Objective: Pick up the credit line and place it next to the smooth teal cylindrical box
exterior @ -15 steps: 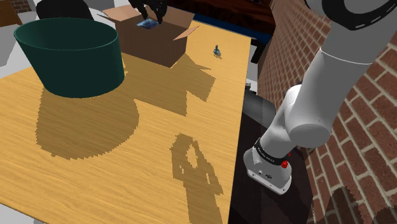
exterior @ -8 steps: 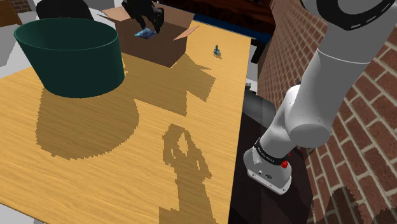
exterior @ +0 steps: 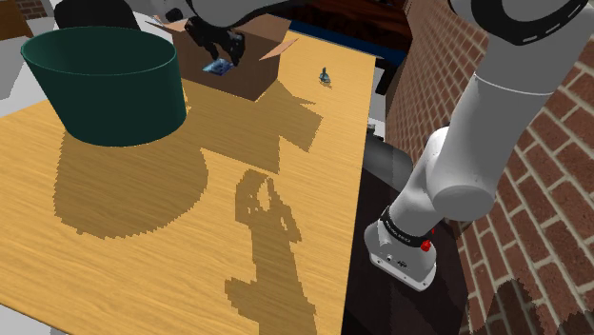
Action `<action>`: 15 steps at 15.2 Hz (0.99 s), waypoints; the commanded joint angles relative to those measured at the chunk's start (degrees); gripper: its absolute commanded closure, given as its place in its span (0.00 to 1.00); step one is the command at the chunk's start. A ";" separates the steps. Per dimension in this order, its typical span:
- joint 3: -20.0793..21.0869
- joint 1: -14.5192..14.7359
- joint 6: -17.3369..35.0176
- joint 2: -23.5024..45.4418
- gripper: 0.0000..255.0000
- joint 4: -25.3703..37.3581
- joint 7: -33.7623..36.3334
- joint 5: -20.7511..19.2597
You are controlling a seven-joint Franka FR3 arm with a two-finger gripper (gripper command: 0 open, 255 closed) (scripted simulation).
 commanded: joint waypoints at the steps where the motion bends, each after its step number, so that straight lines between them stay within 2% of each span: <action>1: -0.06 -0.06 1.24 0.23 1.00 -1.20 0.77 -0.25; 15: -0.51 -0.35 9.08 3.14 1.00 -7.64 6.16 -2.52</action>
